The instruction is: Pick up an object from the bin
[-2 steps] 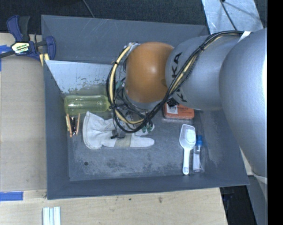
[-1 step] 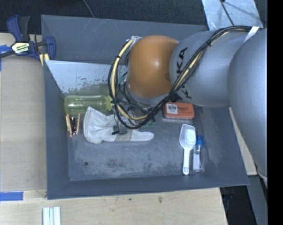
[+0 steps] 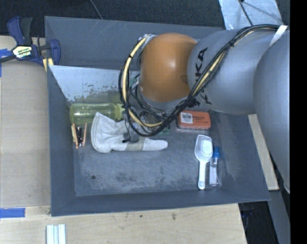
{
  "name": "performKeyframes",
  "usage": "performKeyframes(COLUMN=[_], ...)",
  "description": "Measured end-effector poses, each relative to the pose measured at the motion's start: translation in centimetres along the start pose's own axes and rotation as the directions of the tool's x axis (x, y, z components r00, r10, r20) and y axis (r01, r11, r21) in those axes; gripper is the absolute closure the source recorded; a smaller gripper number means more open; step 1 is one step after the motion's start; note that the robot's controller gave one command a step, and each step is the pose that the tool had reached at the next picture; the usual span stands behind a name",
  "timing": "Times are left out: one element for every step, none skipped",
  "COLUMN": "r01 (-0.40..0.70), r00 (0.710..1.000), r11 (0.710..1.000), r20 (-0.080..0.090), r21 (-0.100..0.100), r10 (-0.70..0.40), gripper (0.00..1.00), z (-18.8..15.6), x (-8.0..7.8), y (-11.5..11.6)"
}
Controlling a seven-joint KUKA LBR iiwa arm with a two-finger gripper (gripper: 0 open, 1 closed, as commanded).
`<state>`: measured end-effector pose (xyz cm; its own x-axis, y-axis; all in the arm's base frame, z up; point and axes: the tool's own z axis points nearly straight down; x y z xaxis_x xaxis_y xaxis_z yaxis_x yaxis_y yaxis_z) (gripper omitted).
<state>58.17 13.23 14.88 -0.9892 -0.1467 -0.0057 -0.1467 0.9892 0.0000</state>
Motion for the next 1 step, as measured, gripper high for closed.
performKeyframes(r01=[-0.001], r00=[1.0], r11=[1.0], r20=[0.003], r21=[-0.001], r10=[0.001], gripper=[1.0], z=[-0.78], x=[-0.04], y=[-0.01])
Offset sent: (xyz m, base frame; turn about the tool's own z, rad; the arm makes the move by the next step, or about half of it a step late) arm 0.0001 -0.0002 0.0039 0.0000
